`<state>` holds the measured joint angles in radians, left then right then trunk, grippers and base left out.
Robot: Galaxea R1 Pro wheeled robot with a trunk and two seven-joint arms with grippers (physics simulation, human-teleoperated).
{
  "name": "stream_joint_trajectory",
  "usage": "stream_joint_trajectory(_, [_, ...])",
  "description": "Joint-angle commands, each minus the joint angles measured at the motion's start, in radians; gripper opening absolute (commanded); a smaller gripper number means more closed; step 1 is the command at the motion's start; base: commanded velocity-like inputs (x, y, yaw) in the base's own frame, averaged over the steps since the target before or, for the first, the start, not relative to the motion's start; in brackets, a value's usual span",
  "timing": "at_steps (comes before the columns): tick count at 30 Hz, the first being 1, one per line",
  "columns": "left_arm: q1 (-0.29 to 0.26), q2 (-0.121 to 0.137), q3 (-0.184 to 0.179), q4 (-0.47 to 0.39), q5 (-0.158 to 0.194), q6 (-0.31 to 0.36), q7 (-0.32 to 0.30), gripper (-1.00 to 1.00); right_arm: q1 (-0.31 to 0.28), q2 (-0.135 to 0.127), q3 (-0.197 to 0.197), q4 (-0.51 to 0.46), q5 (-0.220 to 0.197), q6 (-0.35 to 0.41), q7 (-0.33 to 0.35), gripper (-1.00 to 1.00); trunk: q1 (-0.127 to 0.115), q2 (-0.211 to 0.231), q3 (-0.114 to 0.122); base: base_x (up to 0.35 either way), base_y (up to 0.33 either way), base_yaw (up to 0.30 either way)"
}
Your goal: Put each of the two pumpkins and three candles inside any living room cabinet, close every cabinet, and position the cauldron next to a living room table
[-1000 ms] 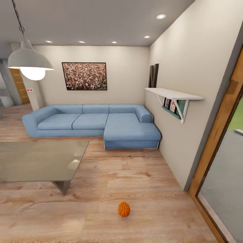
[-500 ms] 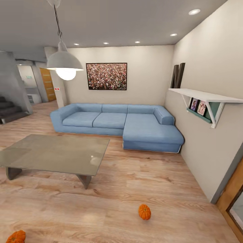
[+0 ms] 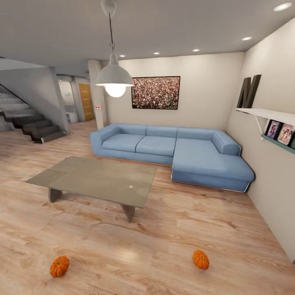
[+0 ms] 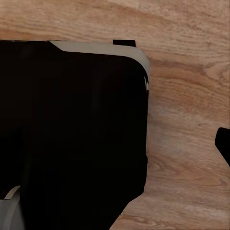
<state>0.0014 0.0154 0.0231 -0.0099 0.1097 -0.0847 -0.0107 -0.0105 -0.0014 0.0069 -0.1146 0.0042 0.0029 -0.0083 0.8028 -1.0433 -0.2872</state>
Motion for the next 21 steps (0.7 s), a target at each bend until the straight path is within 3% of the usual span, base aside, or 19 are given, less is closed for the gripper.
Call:
stream_joint_trajectory(1, [0.000, 0.000, 0.001, -0.001, 0.008, -0.001, -0.001, 1.00, 0.000, 0.000, 0.001, 0.000, 0.000, 0.000, -0.001, 1.00, 0.000, -0.001, -0.001, -0.113, 0.168, 0.293])
stream_joint_trajectory(21, [0.000, -0.001, 0.003, -0.001, 0.009, -0.001, 0.000, 1.00, 0.000, 0.000, 0.001, 0.000, 0.000, -0.001, -0.001, 1.00, 0.000, -0.001, -0.001, -0.024, 0.026, 0.293])
